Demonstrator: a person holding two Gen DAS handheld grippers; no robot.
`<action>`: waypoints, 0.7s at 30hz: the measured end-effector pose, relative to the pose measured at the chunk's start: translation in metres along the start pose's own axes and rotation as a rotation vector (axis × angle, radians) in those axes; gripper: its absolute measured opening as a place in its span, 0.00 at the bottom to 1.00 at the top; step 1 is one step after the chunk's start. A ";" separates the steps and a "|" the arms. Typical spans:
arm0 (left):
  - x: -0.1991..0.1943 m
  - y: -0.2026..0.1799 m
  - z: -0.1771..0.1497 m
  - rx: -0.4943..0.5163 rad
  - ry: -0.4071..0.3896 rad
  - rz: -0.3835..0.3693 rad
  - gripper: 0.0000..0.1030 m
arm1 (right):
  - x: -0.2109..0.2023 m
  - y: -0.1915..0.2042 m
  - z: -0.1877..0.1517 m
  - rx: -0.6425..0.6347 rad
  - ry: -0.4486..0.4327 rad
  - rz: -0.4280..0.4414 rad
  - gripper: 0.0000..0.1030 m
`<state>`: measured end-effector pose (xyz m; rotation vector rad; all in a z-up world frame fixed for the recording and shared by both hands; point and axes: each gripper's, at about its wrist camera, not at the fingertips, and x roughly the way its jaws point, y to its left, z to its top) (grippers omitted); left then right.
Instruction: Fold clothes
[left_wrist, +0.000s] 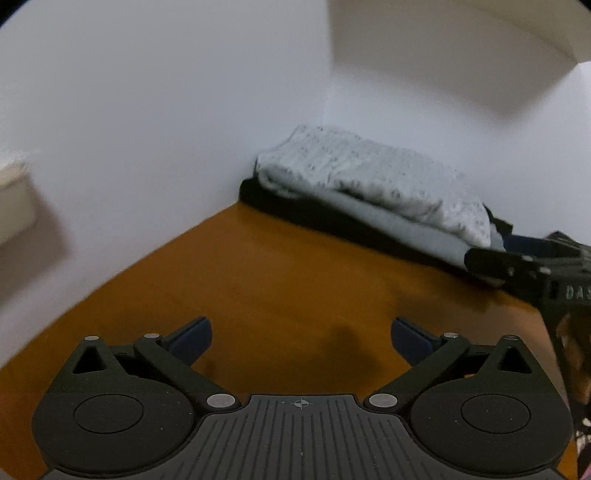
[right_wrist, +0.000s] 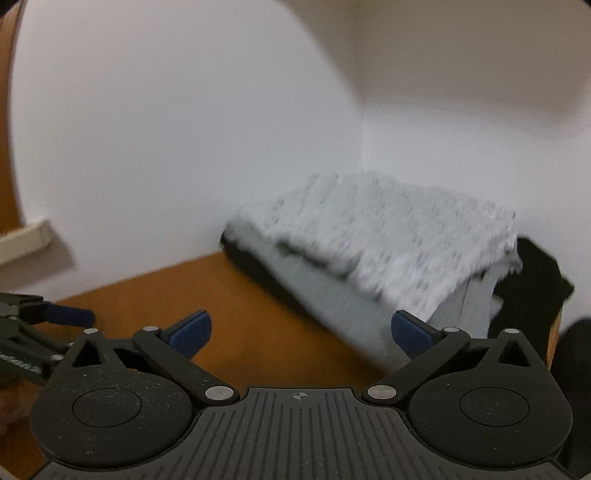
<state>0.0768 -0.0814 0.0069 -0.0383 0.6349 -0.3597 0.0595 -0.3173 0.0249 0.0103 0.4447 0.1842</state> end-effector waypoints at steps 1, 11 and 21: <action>-0.002 0.001 -0.003 0.000 0.004 -0.002 1.00 | -0.003 0.006 -0.004 0.003 0.012 -0.021 1.00; -0.020 0.002 -0.020 0.047 0.056 0.036 1.00 | -0.031 0.043 -0.040 0.088 0.131 -0.191 1.00; -0.018 -0.011 -0.022 0.121 0.086 0.093 1.00 | -0.027 0.054 -0.048 0.142 0.198 -0.262 1.00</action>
